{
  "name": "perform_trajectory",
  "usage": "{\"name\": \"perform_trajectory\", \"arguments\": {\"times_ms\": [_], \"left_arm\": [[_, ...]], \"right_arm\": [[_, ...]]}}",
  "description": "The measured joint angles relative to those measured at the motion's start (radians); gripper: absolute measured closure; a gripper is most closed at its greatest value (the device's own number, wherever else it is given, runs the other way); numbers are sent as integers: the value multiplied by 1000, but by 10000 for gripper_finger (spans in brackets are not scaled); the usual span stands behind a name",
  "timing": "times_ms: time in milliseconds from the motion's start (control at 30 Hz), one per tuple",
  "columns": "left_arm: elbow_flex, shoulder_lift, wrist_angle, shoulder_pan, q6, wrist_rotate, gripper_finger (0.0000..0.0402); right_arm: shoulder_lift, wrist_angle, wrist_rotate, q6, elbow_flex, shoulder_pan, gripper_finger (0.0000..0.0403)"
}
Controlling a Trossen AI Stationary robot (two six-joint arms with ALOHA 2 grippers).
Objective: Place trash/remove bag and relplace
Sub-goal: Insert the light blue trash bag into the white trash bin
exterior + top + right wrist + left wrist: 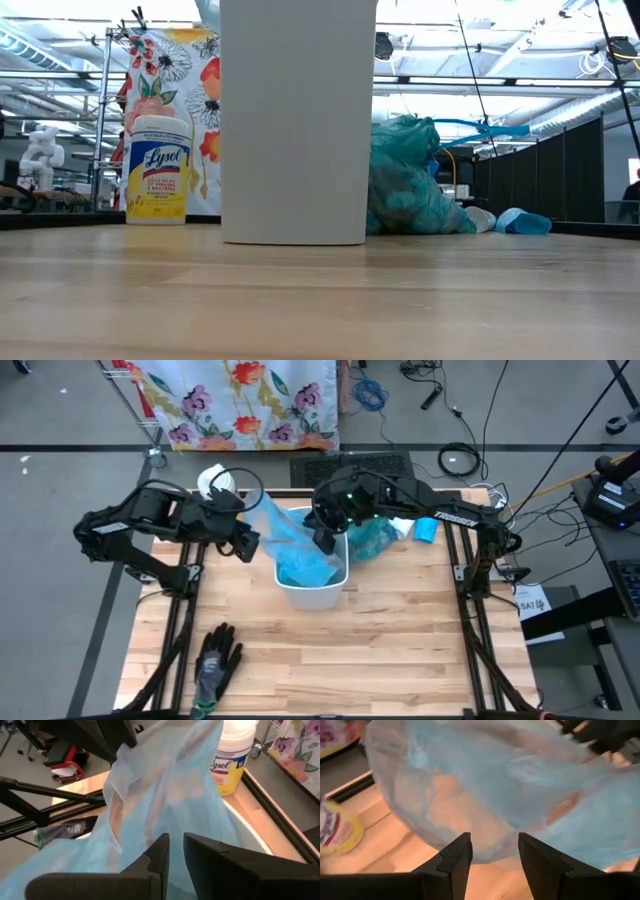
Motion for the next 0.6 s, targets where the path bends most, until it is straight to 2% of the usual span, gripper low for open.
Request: {"name": "perform_trajectory", "arguments": {"times_ms": [200, 400, 600], "left_arm": [[0, 2, 8, 2, -14, 2, 238], [0, -30, 20, 2, -33, 29, 238], [0, -49, 20, -8, -74, 39, 238]], "right_arm": [[5, -1, -1, -3, 0, 0, 353], [2, 43, -100, -12, 0, 0, 353], [2, 47, -99, -48, 0, 4, 353]]}}
